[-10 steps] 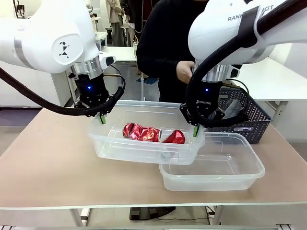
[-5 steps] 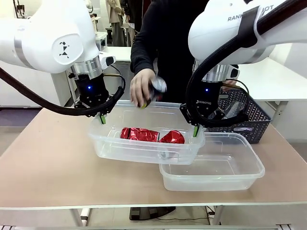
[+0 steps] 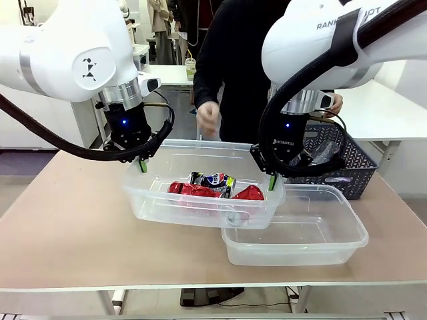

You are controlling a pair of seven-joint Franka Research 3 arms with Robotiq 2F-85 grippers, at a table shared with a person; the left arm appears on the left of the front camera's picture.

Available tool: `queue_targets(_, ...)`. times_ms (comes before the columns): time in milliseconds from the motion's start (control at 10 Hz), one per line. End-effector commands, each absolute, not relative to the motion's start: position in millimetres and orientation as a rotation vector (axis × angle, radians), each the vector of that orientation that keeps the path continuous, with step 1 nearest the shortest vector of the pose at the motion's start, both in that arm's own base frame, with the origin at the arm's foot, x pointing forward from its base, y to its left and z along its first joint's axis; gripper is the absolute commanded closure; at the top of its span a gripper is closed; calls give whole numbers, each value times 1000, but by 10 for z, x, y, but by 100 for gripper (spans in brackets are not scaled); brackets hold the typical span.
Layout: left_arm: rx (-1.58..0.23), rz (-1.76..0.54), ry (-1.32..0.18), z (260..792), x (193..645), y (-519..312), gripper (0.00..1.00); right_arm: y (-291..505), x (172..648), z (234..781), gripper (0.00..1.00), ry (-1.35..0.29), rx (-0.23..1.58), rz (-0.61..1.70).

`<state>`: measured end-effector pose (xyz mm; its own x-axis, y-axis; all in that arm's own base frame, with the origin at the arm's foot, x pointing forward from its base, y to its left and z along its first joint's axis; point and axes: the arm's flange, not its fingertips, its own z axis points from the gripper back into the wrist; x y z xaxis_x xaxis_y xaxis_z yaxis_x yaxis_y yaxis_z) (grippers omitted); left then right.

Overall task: Sort the waste into each basket.
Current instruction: Offer the picked Organizing box to the human.

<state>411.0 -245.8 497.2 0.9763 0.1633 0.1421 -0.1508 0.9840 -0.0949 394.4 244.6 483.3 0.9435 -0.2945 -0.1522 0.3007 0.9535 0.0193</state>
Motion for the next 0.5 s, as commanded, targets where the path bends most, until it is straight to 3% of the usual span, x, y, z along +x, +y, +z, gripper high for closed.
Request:
queue_targets(0, -96, 188, -161, 5038, 4127, -2441, 96, 2418, 3941, 4817, 95, 161, 42, -315)
queue_targets(400, -96, 188, -161, 5038, 4127, -2441, 96, 2418, 3941, 4817, 95, 161, 42, -315)
